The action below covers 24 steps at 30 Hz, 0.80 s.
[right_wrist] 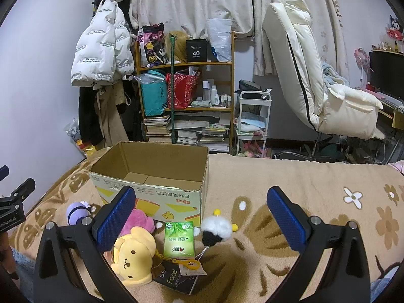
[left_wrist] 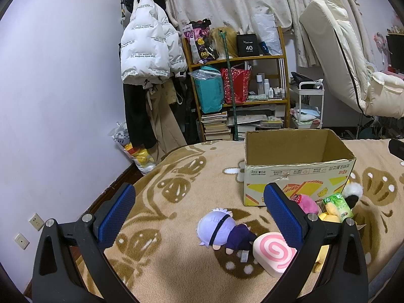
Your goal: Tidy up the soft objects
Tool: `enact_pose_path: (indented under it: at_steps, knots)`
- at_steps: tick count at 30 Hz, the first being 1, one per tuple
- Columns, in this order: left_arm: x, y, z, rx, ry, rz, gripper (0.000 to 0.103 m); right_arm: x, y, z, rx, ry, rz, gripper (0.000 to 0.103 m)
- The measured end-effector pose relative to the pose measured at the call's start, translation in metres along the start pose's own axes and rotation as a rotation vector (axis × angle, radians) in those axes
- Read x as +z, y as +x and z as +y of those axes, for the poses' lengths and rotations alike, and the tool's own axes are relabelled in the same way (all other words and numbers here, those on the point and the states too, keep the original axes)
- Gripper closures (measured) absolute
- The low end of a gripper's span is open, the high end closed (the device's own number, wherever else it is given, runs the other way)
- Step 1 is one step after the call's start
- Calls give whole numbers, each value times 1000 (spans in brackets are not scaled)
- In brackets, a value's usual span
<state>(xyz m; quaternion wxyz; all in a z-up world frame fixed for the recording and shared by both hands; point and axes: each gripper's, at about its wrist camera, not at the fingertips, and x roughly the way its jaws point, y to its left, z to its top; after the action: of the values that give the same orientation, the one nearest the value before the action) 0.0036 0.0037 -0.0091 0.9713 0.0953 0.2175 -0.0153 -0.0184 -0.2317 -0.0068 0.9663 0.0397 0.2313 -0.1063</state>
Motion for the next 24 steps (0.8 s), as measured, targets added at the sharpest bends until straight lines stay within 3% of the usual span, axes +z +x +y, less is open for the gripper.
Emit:
enact_pose_path:
  at_steps: [24]
  knots:
    - [1,-1,0,3,-1,2,2,0,1,1,-2,1,2,0]
